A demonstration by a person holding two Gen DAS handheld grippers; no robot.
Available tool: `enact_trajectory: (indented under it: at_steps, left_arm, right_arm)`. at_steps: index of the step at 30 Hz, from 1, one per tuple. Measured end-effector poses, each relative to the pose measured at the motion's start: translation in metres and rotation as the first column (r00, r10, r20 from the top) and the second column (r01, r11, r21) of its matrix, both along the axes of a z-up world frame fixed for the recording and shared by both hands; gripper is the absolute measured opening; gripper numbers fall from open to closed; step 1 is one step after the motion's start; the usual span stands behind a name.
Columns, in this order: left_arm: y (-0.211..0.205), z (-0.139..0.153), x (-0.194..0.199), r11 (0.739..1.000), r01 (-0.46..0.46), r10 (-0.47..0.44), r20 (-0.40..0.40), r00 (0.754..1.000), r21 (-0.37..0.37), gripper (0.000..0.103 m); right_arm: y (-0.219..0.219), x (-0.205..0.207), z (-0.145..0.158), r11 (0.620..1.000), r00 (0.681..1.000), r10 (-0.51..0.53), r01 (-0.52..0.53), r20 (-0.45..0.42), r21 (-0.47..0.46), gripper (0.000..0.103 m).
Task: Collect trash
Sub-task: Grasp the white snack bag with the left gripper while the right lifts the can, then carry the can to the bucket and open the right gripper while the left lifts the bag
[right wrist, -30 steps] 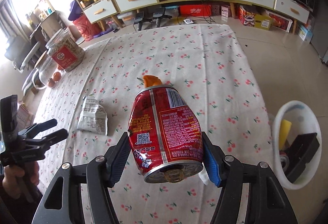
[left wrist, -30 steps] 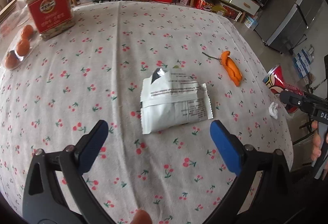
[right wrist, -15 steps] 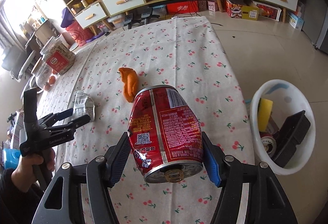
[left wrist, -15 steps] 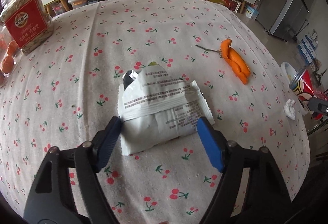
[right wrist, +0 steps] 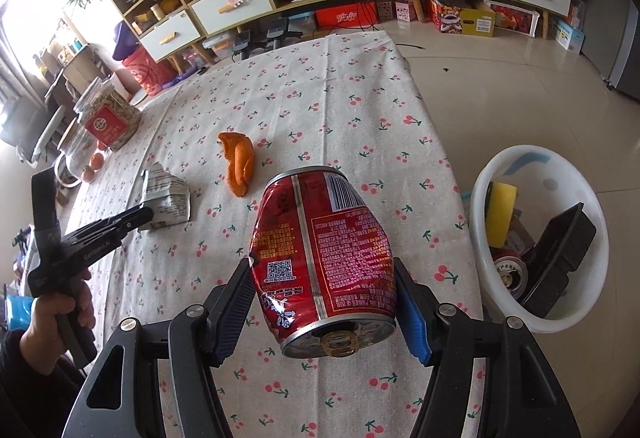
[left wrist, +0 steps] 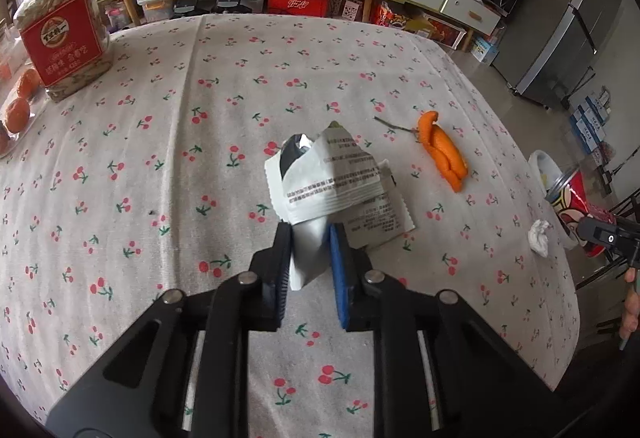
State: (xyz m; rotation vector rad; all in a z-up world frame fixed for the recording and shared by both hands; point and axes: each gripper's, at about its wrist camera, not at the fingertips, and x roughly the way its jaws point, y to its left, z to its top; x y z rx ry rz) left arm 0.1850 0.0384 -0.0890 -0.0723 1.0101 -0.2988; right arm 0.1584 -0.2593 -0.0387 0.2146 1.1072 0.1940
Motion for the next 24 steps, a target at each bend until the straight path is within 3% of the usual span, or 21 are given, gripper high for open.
enact_trajectory:
  at_steps: [11,18,24]
  left_arm:
    - [-0.028,0.031,-0.014,0.996,0.078,-0.076,0.055,0.996,-0.036,0.017]
    - [-0.041,0.041,-0.021,0.993,0.105,-0.101,0.069,0.992,-0.050,0.017]
    - [-0.049,0.040,-0.021,0.991,0.117,-0.113,0.062,0.992,-0.060,0.017]
  right_arm:
    - [-0.066,-0.011,0.009,0.987,0.987,-0.158,0.157,0.029,0.034,0.066]
    - [-0.150,-0.018,0.012,0.938,0.937,-0.347,0.346,0.034,0.023,0.066]
    - [-0.175,-0.006,-0.002,0.910,0.913,-0.408,0.409,-0.019,0.067,0.066]
